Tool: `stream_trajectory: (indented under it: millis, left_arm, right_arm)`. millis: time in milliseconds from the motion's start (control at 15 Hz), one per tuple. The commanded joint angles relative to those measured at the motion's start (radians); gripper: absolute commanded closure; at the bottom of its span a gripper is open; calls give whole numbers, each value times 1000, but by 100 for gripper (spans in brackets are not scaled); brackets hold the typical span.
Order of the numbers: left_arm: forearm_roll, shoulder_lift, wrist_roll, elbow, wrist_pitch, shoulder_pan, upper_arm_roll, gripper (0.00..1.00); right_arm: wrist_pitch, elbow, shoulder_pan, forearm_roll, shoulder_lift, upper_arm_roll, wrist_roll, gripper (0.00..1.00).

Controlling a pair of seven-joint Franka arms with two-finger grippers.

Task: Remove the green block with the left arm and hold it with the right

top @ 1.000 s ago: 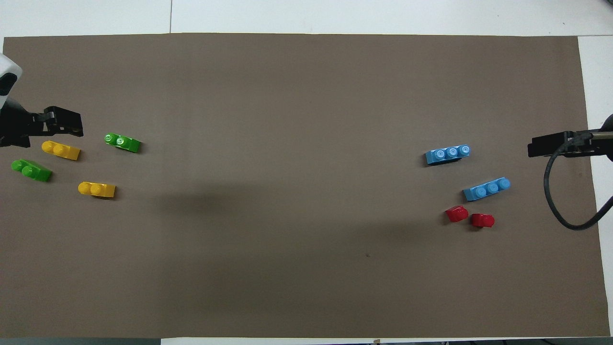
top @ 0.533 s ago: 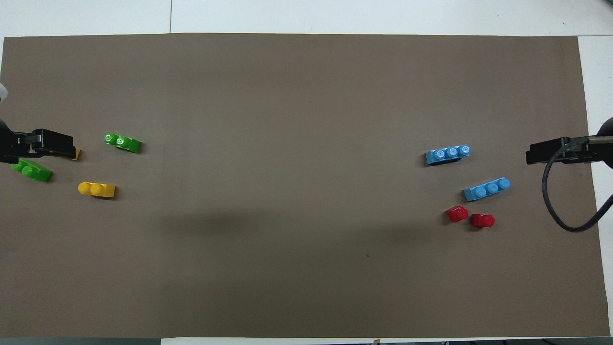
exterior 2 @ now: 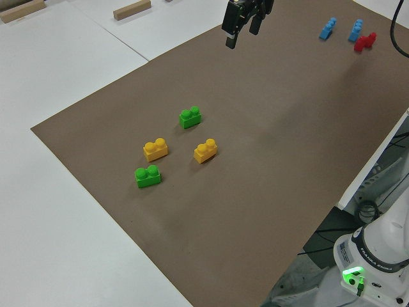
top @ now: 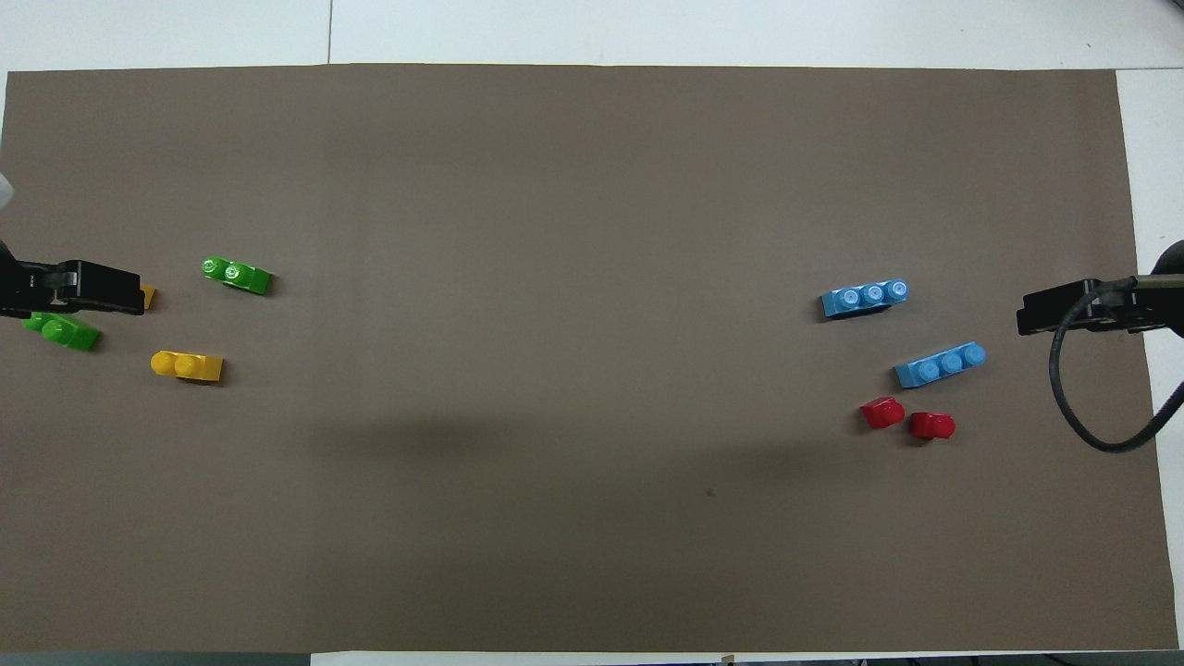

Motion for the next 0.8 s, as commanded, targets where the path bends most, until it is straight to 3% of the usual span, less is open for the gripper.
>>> stream_trajectory:
  millis: [0,733]
  left_arm:
    - [-10,-12,15,7,-14,-4,2,0]
    - [-59,-12,15,7,-6,-1,11,0]
  right_arm:
    - [-14,-11,-10,-18,-12,6,-24,0]
    - [-32,-4,-7,-15,-12,6,-16,0]
